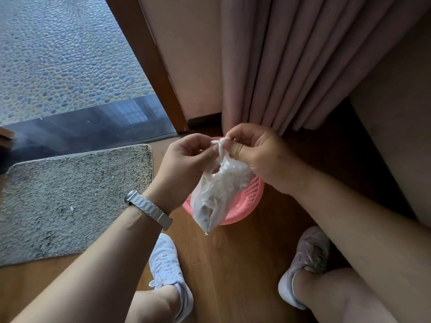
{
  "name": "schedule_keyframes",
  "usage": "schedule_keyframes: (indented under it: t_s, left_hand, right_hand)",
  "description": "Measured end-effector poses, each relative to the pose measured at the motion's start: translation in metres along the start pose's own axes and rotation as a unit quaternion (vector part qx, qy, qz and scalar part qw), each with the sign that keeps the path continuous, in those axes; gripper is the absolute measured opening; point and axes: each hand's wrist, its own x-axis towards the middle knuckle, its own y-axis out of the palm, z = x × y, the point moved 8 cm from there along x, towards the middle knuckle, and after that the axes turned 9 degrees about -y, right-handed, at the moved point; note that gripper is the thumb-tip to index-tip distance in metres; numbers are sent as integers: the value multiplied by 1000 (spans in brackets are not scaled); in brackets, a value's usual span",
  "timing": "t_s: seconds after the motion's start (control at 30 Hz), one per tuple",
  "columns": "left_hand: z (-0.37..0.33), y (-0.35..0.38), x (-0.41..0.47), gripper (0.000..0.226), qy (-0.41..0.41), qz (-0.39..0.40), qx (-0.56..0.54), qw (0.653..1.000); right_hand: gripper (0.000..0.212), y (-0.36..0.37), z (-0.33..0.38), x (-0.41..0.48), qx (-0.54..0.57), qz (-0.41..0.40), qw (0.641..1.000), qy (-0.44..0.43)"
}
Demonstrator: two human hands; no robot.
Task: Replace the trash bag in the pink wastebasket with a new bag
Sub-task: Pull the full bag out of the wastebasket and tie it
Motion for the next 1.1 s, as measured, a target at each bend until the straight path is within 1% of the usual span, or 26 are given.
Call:
schedule_keyframes:
  t_s: [0.07,0.17,0.27,0.37,0.43,0.5,0.57,0.63,0.7,0.77,0.83,0.87,0.97,1.1]
  left_hand:
    - [0,2,2,13,4,11,-7,1000]
    - [3,7,4,22,0,22,20,1000]
    - [3,3,7,15,13,-19,49,999]
    - [-2,-2,9,8,31,-68,44,996]
    - [-6,-2,9,10,40,-83,24,995]
    - [-12,0,8,13,53,-91,3,994]
    - [-17,3,7,15,68,-95,8,993]
    - [-18,8,6,15,70,-92,16,993]
    - [-17,14,5,13,63,-78,5,995]
    - [-18,14,7,13,63,-68,-22,995]
    - [-23,7,11,12,72,-78,-44,993]
    - [-26,3,13,11,80,-89,-53,991]
    - [-33,-4,19,13,95,-109,-74,987]
    - [-35,-2,33,16,82,-100,-82,988]
  right_hand:
    - [12,1,-1,2,12,-1,1000,3]
    - [10,2,-3,3,20,-3,1000,4]
    - [11,4,-4,3,25,8,1000,0]
    - [26,4,-7,3,4,5,1000,8]
    - [41,2,-11,4,-67,-2,998,-1]
    - [58,5,-18,4,-114,16,993,5]
    - [67,14,-28,2,-128,51,990,23]
    - [65,22,-32,2,-171,72,983,9]
    - [55,23,-31,3,-181,56,982,-13]
    - [41,18,-30,5,-165,37,986,-17]
    - [17,14,-27,6,-144,29,989,-34]
    - [18,12,-23,8,-155,19,986,-50]
    - [30,9,-25,12,-192,-4,979,-72]
    - [42,-6,-37,21,-256,-24,962,-92]
